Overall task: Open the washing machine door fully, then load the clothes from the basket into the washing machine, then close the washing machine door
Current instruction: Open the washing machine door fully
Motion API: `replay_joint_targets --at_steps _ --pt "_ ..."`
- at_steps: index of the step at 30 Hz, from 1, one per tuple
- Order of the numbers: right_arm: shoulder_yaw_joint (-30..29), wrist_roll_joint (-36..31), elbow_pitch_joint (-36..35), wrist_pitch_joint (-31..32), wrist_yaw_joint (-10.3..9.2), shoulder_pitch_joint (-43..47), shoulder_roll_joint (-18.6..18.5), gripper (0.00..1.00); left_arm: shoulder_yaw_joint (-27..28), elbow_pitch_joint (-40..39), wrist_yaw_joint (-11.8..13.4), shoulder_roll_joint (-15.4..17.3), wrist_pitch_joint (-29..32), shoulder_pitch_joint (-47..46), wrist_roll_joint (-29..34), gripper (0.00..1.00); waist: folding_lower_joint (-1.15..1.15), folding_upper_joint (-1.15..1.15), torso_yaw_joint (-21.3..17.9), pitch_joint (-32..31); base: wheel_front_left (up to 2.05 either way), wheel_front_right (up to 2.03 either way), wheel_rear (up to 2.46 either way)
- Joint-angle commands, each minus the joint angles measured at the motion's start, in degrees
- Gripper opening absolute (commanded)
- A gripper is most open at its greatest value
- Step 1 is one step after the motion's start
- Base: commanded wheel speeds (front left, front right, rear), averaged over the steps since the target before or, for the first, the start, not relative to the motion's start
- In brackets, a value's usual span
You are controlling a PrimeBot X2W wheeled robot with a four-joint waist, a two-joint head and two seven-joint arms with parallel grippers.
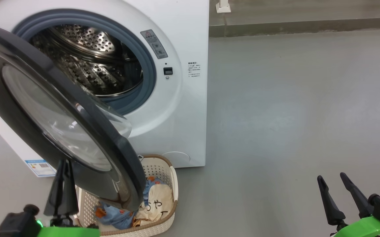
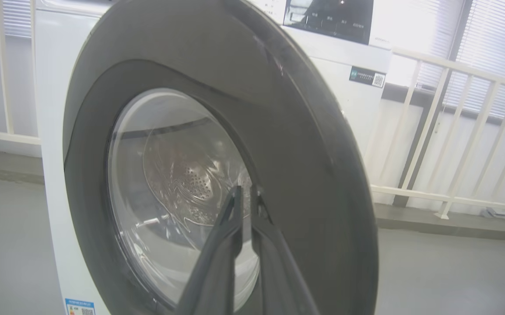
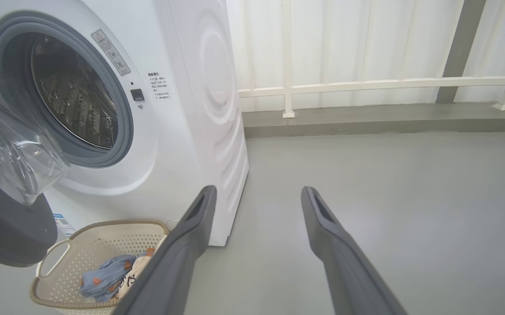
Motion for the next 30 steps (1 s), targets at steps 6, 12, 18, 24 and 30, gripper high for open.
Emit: replay_joint_targets --at_steps 6,12,18,24,30 --pt "1.0 -0.5 -2.3 -0.7 0.25 0.3 -1.3 1.00 -5.3 -14.8 2.8 0.5 -0.4 -3.2 -3.0 0.00 0.00 0.00 -0.2 -0.1 0.00 0.00 0.00" --pt "0.4 -0.7 -2.8 -0.7 0.25 0.1 -1.0 1.00 -14.0 -18.1 3.9 0.5 1.3 -5.8 -4.3 0.00 0.00 0.00 -0.5 0.4 0.00 0.00 0.00" --pt "-0.1 -1.2 -3.2 -0.7 0.25 -0.3 -0.4 1.00 -21.8 -11.7 4.2 0.5 2.2 -10.3 -9.1 0.00 0.00 0.00 -1.4 1.2 0.00 0.00 0.00" --pt "0.0 -1.4 -3.1 -0.7 0.25 -0.5 -0.2 1.00 -26.8 -1.0 5.0 0.5 1.0 -13.7 -15.4 0.00 0.00 0.00 -2.3 1.9 0.00 0.00 0.00" --pt "0.3 -1.6 -3.0 -0.7 0.25 -0.9 -0.2 1.00 -28.8 9.5 5.6 0.5 -0.1 -16.2 -21.4 0.00 0.00 0.00 -2.7 2.4 0.00 0.00 0.00"
